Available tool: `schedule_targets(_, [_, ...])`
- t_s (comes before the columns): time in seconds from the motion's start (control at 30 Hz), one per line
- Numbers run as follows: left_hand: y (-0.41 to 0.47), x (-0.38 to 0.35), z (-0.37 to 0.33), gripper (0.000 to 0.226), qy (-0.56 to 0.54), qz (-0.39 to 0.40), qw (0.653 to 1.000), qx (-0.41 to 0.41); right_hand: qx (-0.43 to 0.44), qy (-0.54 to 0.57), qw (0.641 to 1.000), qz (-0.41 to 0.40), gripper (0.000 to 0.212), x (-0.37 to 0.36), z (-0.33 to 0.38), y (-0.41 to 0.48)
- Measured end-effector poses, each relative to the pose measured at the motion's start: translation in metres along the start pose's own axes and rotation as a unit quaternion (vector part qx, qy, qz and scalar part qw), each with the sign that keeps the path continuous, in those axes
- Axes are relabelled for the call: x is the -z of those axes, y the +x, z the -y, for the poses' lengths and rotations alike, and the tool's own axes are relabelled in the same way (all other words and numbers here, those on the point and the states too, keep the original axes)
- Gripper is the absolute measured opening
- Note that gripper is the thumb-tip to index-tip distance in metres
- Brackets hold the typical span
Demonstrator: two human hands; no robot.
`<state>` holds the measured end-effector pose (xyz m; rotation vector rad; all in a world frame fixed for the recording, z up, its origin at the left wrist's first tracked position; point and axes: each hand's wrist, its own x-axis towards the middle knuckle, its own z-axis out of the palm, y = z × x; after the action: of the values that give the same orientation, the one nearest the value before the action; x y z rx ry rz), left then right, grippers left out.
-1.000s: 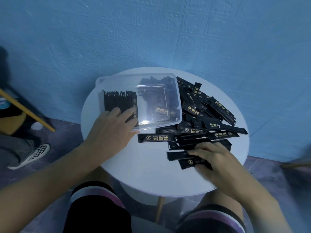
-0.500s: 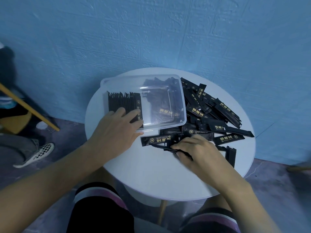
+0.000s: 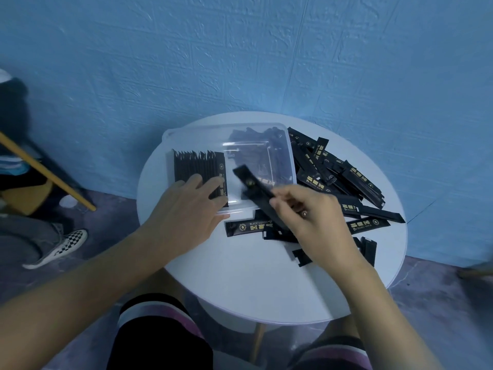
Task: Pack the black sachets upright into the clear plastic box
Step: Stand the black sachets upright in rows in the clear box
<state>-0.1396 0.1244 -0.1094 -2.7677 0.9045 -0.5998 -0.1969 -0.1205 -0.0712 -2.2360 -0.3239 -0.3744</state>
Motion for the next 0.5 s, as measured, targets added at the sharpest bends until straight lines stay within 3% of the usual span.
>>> schedule_targets(0.07, [0.000, 0.000, 0.000, 0.036, -0.001, 0.002, 1.000, 0.000, 0.002, -0.003, 0.999, -0.033, 0.008, -0.001, 0.009, 0.018])
schedule_targets(0.27, [-0.001, -0.003, -0.002, 0.031, 0.006, 0.005, 1.000, 0.001, 0.011, -0.066, 0.991, -0.119, 0.013, -0.026, 0.030, 0.066])
schedule_targets(0.4, [0.000, -0.004, -0.006, 0.032, -0.002, -0.006, 1.000, 0.001, -0.069, -0.191, 0.979, -0.010, 0.016, -0.056, 0.017, 0.085])
schedule_targets(0.5, [0.001, -0.004, -0.007, 0.033, -0.005, -0.011, 1.000, 0.002, -0.128, -0.222, 0.965, 0.054, 0.018, -0.068, 0.010, 0.091])
